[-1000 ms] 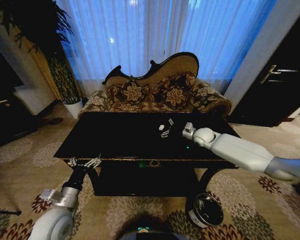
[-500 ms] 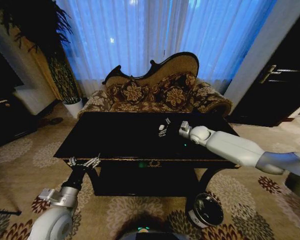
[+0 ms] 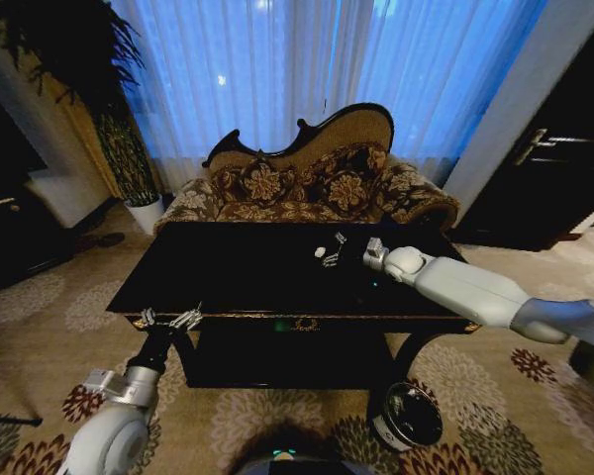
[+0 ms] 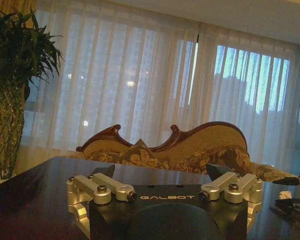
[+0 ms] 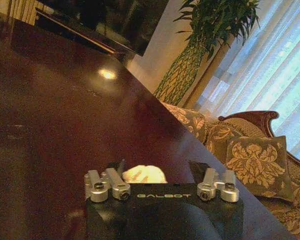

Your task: Move to the front of the table and place the trash on the table into the trash bin.

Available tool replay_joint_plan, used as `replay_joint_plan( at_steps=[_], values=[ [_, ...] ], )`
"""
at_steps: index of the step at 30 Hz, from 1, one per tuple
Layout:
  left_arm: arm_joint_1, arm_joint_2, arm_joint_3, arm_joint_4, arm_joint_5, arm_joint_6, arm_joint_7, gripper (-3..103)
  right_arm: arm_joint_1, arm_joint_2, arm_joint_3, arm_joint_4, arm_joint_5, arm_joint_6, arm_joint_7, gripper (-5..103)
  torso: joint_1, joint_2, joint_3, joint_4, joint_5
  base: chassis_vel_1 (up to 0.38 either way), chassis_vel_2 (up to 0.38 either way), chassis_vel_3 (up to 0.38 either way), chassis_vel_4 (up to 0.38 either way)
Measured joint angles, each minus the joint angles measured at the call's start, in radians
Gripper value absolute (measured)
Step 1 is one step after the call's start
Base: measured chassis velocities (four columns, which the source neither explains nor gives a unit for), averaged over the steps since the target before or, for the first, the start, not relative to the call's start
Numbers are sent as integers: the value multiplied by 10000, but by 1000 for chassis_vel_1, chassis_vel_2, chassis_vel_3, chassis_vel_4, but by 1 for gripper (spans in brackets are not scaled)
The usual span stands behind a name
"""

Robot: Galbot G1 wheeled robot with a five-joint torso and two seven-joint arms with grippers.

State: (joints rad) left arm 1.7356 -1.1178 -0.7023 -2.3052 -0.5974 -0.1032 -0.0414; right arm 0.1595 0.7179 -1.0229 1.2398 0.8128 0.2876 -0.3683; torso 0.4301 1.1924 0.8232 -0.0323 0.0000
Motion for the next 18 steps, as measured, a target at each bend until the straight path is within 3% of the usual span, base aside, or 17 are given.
replay_joint_plan(
  at_steps=[2,4,6,8,15,17,18],
  values=[
    [1,-3,-7,-5,2,-2,0,100,39,5,-21,-47,-40,7,-17,63,0,0,1,1,1,0,0,0,0],
    [-3,-3,-11,-7,3,-3,1,100,58,4,-30,-59,-43,8,-23,63,0,0,1,1,0,0,0,0,0],
    [-6,4,-39,-27,-3,-4,0,100,116,-50,-49,-11,-50,7,-42,47,1,-1,2,1,2,0,0,0,0],
    [-6,9,-47,-27,-3,-6,0,100,136,-95,-52,44,-34,4,-46,47,1,-1,2,1,0,0,0,0,0],
    [13,-28,-47,-23,17,-24,12,100,110,-326,-35,268,-5,-30,-64,15,0,-1,2,0,1,0,0,0,0],
    [20,-32,-48,-23,18,-28,14,100,103,-340,-28,282,-7,-31,-66,15,0,-1,1,0,1,0,0,0,0],
    [40,-46,-66,-23,18,-38,22,100,76,-387,-6,321,-15,-35,-79,9,1,-1,1,0,1,0,0,0,0]
  ],
)
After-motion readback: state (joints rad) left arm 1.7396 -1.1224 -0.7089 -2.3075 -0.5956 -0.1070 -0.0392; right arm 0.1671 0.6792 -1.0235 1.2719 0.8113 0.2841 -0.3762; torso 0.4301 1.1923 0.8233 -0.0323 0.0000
